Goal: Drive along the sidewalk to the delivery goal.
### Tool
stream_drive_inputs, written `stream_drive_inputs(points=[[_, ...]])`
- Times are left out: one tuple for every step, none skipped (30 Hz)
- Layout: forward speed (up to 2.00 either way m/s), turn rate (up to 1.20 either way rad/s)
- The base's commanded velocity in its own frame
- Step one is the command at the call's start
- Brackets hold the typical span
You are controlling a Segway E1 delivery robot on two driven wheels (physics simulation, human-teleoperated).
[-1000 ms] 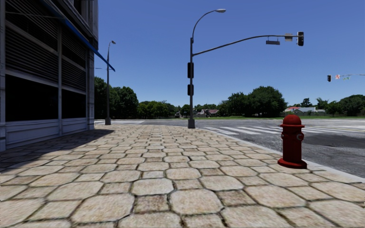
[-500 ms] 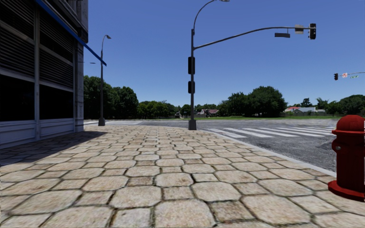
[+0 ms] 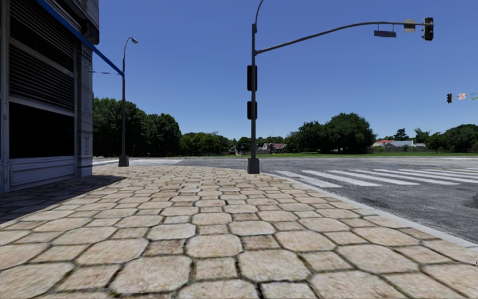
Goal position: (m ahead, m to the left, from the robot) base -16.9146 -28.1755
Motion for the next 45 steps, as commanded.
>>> stream_drive_inputs(points=[[2.0,0.0],[2.0,0.0],[2.0,0.0],[2.0,0.0],[2.0,0.0],[2.0,0.0],[2.0,0.0],[2.0,0.0],[2.0,0.0],[2.0,0.0],[2.0,0.0],[2.0,0.0],[2.0,0.0],[2.0,0.0],[2.0,0.0],[2.0,0.0],[2.0,0.0],[2.0,0.0],[2.0,0.0],[2.0,0.0],[2.0,0.0],[2.0,0.0],[2.0,0.0],[2.0,0.0],[2.0,0.0],[2.0,0.0],[2.0,0.0],[2.0,0.0],[2.0,0.0],[2.0,0.0],[2.0,0.0],[2.0,0.0],[2.0,0.0],[2.0,0.0],[2.0,-0.05],[2.0,-0.1],[2.0,-0.21],[2.0,-0.25],[2.0,-0.26],[2.0,-0.26],[2.0,-0.27],[2.0,-0.29],[2.0,-0.34],[1.96,-0.37],[1.82,-0.42]])
